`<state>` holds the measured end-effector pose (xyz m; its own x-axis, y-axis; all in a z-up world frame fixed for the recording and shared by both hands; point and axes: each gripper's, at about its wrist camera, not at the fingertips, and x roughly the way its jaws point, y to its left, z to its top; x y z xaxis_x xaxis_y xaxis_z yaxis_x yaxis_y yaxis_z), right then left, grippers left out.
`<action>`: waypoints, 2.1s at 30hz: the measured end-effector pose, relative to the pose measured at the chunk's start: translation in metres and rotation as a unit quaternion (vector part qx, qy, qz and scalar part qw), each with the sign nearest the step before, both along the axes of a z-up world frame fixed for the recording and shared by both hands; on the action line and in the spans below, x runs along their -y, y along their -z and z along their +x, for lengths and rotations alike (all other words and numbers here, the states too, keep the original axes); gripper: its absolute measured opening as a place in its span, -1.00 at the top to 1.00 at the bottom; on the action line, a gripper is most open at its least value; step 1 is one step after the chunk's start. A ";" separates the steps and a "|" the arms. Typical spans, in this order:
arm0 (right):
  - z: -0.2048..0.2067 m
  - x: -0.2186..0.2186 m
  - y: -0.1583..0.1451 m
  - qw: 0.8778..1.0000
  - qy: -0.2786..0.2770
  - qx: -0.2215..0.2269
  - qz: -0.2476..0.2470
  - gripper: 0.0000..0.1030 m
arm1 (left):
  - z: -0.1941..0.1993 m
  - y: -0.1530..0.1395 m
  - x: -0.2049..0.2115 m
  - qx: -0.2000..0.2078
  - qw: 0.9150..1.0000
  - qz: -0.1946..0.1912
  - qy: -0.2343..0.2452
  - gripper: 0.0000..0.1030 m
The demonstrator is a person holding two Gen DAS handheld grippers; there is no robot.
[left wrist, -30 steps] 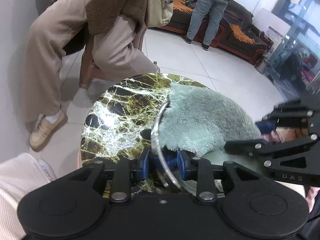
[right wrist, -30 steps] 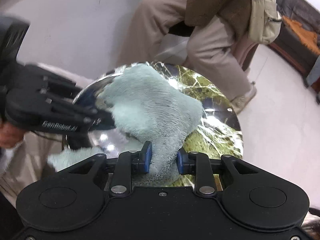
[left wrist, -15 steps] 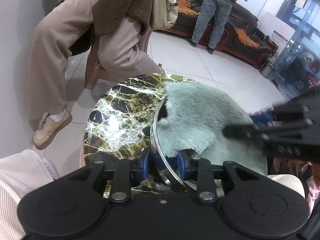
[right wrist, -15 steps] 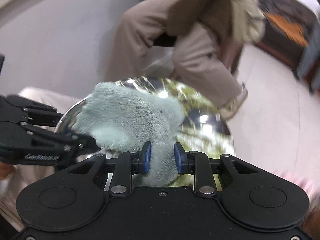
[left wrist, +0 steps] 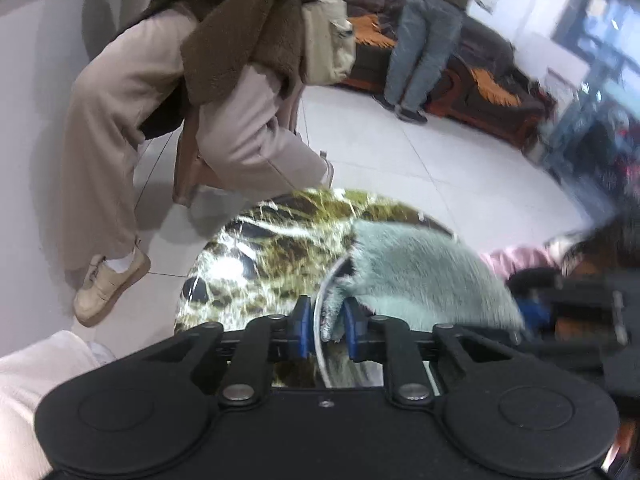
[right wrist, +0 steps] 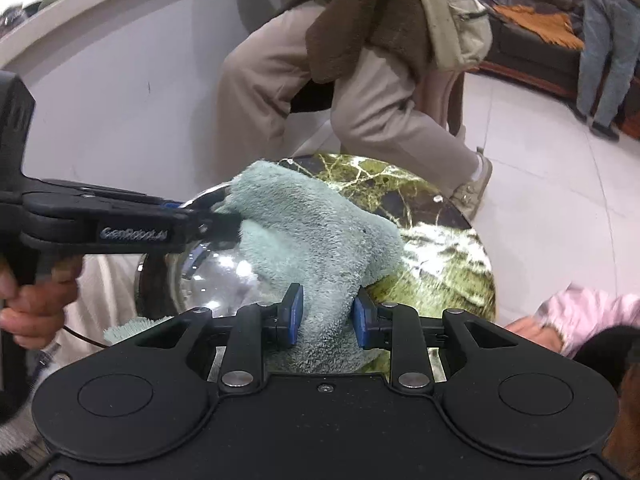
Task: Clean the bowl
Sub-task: 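Hold the bowl rim with the left gripper while the right gripper wipes the towel toward the clamped rim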
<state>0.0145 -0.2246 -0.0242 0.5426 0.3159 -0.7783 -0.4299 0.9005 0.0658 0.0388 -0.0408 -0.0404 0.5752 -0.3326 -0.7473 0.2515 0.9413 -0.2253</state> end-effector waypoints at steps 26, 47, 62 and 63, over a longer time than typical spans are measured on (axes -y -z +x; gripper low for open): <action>0.018 -0.090 -0.011 0.935 -0.272 0.104 -0.203 0.14 | 0.001 0.007 0.010 -0.055 0.998 0.020 -0.008 0.51; 0.028 -0.051 -0.016 0.962 -0.226 0.025 -0.154 0.60 | -0.002 0.007 0.010 -0.050 0.998 0.032 -0.003 0.49; 0.029 -0.020 -0.007 0.984 -0.156 -0.030 -0.082 0.57 | -0.002 0.010 0.007 -0.041 0.999 0.025 0.012 0.49; 0.025 -0.022 -0.009 0.983 -0.160 -0.028 -0.088 0.57 | -0.001 0.010 0.007 -0.041 0.999 0.026 0.016 0.48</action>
